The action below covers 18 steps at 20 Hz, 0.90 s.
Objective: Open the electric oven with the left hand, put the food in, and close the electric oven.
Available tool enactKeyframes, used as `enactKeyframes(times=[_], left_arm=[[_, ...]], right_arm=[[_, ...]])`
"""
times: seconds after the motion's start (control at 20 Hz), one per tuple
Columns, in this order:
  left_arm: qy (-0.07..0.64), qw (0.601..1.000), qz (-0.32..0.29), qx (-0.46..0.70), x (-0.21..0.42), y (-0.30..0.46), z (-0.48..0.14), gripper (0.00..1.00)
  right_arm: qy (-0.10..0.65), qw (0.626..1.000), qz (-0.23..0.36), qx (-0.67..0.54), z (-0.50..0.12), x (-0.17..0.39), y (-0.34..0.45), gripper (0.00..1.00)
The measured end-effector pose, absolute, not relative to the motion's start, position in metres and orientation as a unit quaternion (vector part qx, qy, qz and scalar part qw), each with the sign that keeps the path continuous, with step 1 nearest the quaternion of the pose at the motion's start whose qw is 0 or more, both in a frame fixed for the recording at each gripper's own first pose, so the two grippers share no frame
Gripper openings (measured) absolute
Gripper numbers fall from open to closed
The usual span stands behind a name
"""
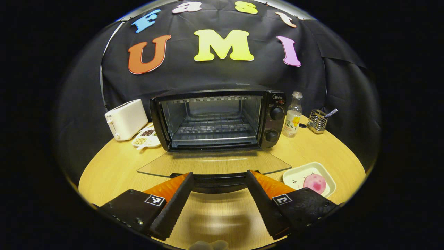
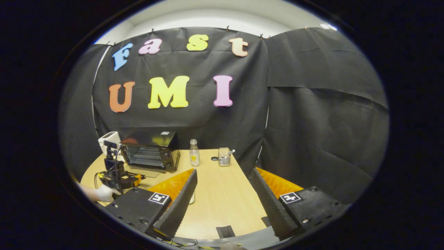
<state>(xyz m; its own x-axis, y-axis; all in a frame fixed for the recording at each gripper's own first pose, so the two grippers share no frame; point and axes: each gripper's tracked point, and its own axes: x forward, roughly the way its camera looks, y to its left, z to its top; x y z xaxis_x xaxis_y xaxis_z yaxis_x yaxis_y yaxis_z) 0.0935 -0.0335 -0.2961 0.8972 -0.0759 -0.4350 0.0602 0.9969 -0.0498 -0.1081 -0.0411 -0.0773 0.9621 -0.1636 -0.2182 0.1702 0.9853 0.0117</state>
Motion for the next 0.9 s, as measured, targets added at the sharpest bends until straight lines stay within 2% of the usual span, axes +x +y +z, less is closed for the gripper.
enactKeyframes(times=[0.35, 0.4, 0.45, 0.55, 0.9], left_arm=[[0.278, 0.96, -0.039, -0.014, 0.083, -0.038, -0.338, 0.97], [0.29, 0.956, -0.039, -0.016, 0.082, -0.037, -0.345, 1.0], [0.291, 0.956, -0.039, -0.019, 0.082, -0.037, -0.347, 0.97], [0.291, 0.956, -0.039, -0.017, 0.082, -0.037, -0.349, 0.97], [0.288, 0.957, -0.039, -0.019, 0.083, -0.036, -0.345, 0.97]], right_arm=[[0.118, 0.989, -0.09, 0.013, -0.086, -0.109, -0.038, 0.96], [0.119, 0.989, -0.09, 0.013, -0.087, -0.109, -0.036, 0.96], [0.12, 0.989, -0.089, 0.013, -0.088, -0.109, -0.035, 1.0], [0.123, 0.989, -0.087, 0.012, -0.09, -0.108, -0.032, 0.96], [0.131, 0.988, -0.077, 0.012, -0.098, -0.102, -0.023, 0.96]])
